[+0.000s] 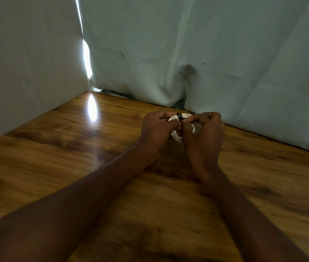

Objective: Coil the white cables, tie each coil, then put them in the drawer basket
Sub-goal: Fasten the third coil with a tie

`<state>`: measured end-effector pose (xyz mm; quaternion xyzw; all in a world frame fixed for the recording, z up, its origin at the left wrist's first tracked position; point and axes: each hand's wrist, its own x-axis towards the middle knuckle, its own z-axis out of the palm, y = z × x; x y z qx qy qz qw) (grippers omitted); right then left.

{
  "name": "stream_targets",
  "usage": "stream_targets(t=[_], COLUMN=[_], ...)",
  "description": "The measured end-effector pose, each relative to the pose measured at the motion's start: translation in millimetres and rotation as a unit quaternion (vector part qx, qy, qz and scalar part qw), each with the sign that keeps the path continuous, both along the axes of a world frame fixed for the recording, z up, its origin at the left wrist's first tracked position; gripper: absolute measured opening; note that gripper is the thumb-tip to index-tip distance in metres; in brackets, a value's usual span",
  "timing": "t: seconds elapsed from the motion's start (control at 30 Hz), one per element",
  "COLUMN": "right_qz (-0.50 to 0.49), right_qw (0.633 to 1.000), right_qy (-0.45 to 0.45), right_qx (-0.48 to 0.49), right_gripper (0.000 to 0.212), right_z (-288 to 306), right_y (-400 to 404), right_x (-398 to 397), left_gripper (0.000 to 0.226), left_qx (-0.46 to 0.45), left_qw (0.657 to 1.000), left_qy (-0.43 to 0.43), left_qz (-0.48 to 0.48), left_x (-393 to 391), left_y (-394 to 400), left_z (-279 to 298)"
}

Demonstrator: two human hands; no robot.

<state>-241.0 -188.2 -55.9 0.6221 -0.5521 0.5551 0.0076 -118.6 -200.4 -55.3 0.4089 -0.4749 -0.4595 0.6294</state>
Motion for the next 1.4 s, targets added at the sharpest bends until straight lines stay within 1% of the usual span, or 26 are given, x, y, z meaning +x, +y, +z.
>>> stream_targets(t=[0.13, 0.23, 0.37, 0.47, 0.57, 0.67, 0.77, 0.9, 1.03, 1.23, 1.4], right_qz=[-0.013, -0.027, -0.05, -0.063, -0.054, -0.034, -0.019, -0.051, -0.075, -0.04, -0.036], right_qw=[0.999, 0.999, 0.997, 0.994, 0.994, 0.995, 0.993, 0.987, 0.982, 0.973, 0.97], right_qy=[0.028, 0.02, 0.054, 0.087, 0.09, 0.092, 0.113, 0.153, 0.161, 0.217, 0.224], right_qx=[-0.013, -0.021, -0.024, -0.029, -0.029, -0.02, -0.006, 0.023, 0.057, 0.062, 0.081], right_gripper=[0.015, 0.024, 0.015, 0.013, 0.015, 0.01, 0.008, 0.011, 0.013, 0.017, 0.018], right_z=[-1, 0, 3, 6, 8, 11, 12, 15, 18, 24, 27], right_y=[-1, 0, 4, 5, 6, 8, 8, 10, 11, 13, 14], right_x=[-2, -4, -3, -3, -8, -13, -15, -11, -11, -13, -15], left_gripper=[0.023, 0.023, 0.023, 0.021, 0.018, 0.018, 0.018, 0.018, 0.018, 0.019, 0.018], left_qx=[0.002, -0.001, -0.036, -0.052, -0.069, -0.085, -0.091, -0.114, -0.126, -0.136, -0.152], left_qw=[1.0, 1.0, 0.999, 0.998, 0.997, 0.994, 0.991, 0.983, 0.977, 0.974, 0.965], left_qy=[0.022, 0.011, -0.03, -0.039, -0.044, -0.068, -0.095, -0.144, -0.171, -0.177, -0.21], left_qz=[-0.007, -0.009, 0.01, 0.011, -0.003, -0.007, 0.0, 0.016, 0.026, 0.025, 0.036], left_x=[0, -2, -4, -5, -3, -4, -3, 0, -4, 0, -1], left_y=[1, 3, 4, 5, 5, 5, 2, -2, -1, -7, -6], left_z=[2, 0, -1, 0, 0, 0, -1, -3, -5, -8, -11])
